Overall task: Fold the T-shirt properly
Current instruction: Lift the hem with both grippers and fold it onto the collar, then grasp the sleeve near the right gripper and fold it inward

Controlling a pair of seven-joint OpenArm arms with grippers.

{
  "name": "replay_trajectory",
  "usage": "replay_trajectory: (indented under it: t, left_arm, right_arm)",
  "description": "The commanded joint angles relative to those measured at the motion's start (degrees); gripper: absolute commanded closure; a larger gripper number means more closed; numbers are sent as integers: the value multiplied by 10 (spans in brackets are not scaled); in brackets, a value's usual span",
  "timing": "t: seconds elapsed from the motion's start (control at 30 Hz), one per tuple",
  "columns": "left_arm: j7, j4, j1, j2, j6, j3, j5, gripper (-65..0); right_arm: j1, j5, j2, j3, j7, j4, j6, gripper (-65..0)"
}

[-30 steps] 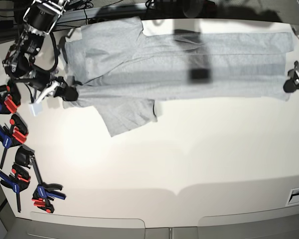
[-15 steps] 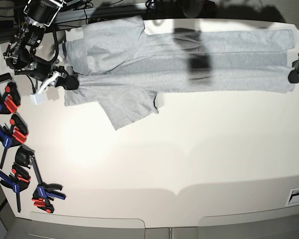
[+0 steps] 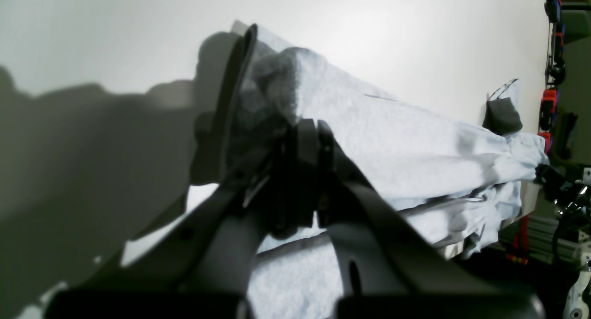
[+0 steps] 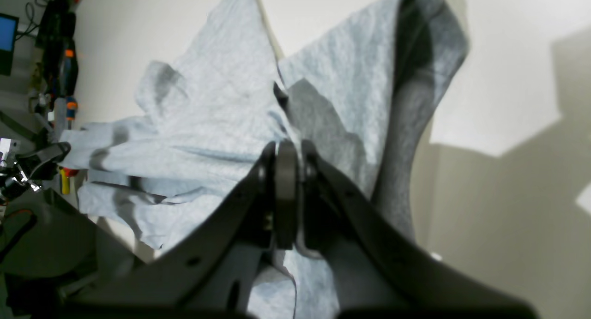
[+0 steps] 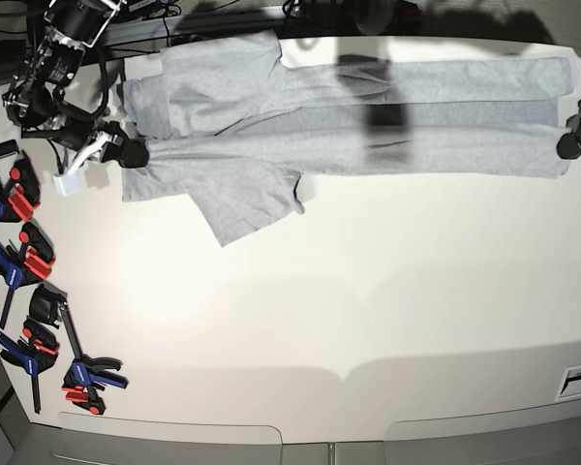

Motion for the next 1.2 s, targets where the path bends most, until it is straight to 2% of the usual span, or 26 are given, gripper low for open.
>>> replay_trajectory:
  t: [0.0,0.03,0.07,0.1,0.13,0.23,0.37,0.47,0.53,0.6,0.83,0.9,1.0,1.17]
  left_arm:
    - [-3,8,-4,-19,-5,-7,-10,-22]
    - [-3,8,-4,-19,-5,-7,-10,-85]
    - [-3,8,-4,-19,-5,-7,-10,-134]
    - [-3,8,-4,-19,-5,-7,-11,-160]
    - [-3,8,-4,-20,-5,-7,-12,-166]
    - [-3,8,-4,-23,-5,-7,-31,-166]
    - [-3,8,-4,-39,-5,-7,-83,-166]
    - [-5,8,-6,-48,-5,-7,-101,-166]
    - [-7,8,-6,-48,-5,-7,-102,-166]
    - [-7,8,-6,-46,-5,-7,-102,-166]
    - [-7,8,-6,-45,-5,-7,-102,-166]
    - [-7,8,-6,-45,-5,-7,-100,-166]
    - [-7,8,-6,-45,-5,-7,-100,-166]
    - [-7,8,-6,-45,-5,-7,-100,-166]
  right_arm:
    - [7,8,11,5,10,11,5,0]
    - [7,8,11,5,10,11,5,-26]
    - [7,8,11,5,12,11,5,-97]
    - [7,8,11,5,16,11,5,-155]
    - [7,9,11,5,20,11,5,-183]
    - [15,23,12,10,21,11,5,-185]
    - [45,78,12,35,22,12,5,-184]
    - [82,74,9,38,34,11,5,-184]
    - [110,26,0,27,58,11,5,-184]
    - [129,-34,-15,4,105,10,5,-184]
    - [183,-246,-77,-121,239,-47,5,-184]
    - [200,-294,-88,-145,271,-80,-4,-189]
    - [228,-319,-95,-169,288,-141,-13,-225]
    - [269,-351,-97,-174,288,-243,-24,-227]
